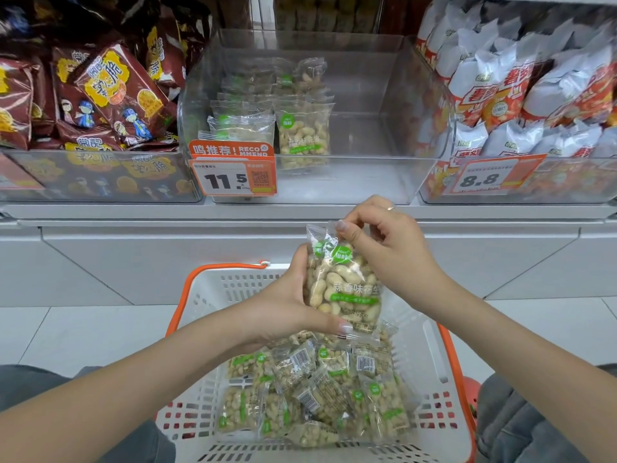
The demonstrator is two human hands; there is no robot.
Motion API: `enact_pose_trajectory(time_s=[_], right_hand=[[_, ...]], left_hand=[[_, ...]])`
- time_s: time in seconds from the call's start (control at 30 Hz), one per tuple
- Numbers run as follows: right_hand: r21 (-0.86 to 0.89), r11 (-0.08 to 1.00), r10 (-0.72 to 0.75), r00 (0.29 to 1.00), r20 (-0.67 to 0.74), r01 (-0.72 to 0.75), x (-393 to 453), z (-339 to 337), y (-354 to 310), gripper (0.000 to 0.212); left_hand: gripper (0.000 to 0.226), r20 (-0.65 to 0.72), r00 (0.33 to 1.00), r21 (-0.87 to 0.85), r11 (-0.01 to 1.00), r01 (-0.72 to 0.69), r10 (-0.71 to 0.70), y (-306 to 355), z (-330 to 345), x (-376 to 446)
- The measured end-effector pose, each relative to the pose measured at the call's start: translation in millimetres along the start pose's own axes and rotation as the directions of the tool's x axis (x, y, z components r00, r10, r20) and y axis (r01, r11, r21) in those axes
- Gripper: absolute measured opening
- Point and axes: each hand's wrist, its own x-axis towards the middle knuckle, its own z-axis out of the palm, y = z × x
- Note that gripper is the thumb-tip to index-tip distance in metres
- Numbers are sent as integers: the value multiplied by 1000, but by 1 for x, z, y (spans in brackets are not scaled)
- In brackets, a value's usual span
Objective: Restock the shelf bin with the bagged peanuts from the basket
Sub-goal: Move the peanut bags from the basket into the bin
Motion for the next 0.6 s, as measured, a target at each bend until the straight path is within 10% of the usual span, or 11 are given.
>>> enact_pose_trajectory(time_s=[0.13, 0.23, 0.43, 0.6], right_hand=[[107, 971, 218, 976, -7, -216, 5, -5, -2, 29], [359, 757, 481, 838, 258, -546, 3, -9, -5, 71], [768, 349, 364, 833, 417, -537, -3, 1, 2, 96], [511, 673, 310, 831, 461, -535, -8, 9, 0, 75]], left_hand=[[103, -13, 999, -73, 996, 44, -45, -2, 0, 0], [91, -103, 994, -120, 992, 25, -37, 0, -5, 4], [75, -119, 993, -183, 982, -42, 21, 10, -14, 4], [75, -61, 997, -71, 996, -57, 53, 17, -19, 1]])
